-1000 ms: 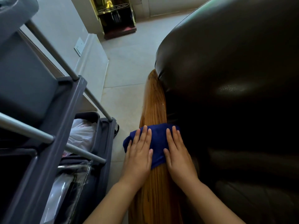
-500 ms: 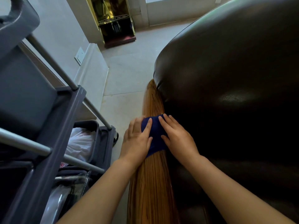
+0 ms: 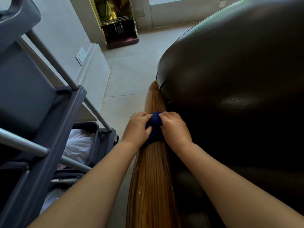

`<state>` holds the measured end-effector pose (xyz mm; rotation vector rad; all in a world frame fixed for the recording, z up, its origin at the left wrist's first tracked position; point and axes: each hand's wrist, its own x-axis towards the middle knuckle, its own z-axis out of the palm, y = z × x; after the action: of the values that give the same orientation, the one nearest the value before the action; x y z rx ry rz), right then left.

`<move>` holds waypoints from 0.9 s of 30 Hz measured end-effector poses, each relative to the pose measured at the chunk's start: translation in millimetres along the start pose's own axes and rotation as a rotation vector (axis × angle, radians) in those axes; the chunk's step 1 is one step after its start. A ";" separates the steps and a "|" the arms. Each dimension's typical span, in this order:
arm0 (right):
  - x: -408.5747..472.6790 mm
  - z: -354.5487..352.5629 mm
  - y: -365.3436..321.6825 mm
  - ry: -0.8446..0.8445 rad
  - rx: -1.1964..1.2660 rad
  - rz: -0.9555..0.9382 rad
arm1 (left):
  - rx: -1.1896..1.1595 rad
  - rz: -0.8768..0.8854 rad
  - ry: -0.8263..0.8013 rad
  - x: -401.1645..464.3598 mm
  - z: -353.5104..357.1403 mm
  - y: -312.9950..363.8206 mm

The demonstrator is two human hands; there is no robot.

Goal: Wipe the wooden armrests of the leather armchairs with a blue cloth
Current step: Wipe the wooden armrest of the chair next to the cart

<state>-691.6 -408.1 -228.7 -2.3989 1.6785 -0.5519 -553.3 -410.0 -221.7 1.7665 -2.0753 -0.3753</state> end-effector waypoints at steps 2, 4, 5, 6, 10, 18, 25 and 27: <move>-5.3 0.8 -3.4 -0.002 -0.057 -0.046 | 0.018 0.007 0.000 -5.3 -2.6 0.1; -12.3 -0.7 -4.4 0.005 -0.021 -0.075 | 0.026 0.027 -0.018 -13.4 -7.4 -0.9; -16.3 -3.1 -4.6 0.003 0.029 -0.074 | 0.026 0.036 -0.035 -17.4 -10.1 -1.8; -19.7 -5.6 -4.0 -0.004 0.088 -0.062 | 0.023 0.043 -0.055 -21.0 -12.6 -2.6; -29.6 -17.2 3.4 -0.106 0.316 0.032 | 0.018 0.054 -0.160 -29.4 -22.8 -2.2; -53.0 -8.1 -4.9 -0.012 0.363 0.095 | -0.037 0.042 -0.035 -57.7 -11.9 -1.8; -49.1 17.6 -26.9 -0.037 0.512 0.422 | -0.084 0.015 -0.169 -83.6 17.1 -9.1; -39.9 23.1 -29.1 -0.040 0.542 0.451 | -0.040 -0.003 -0.185 -83.6 21.6 -8.0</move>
<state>-669.3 -362.4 -248.4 -1.5903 1.7003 -0.7511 -545.2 -330.1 -254.4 1.7712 -2.1729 -0.5974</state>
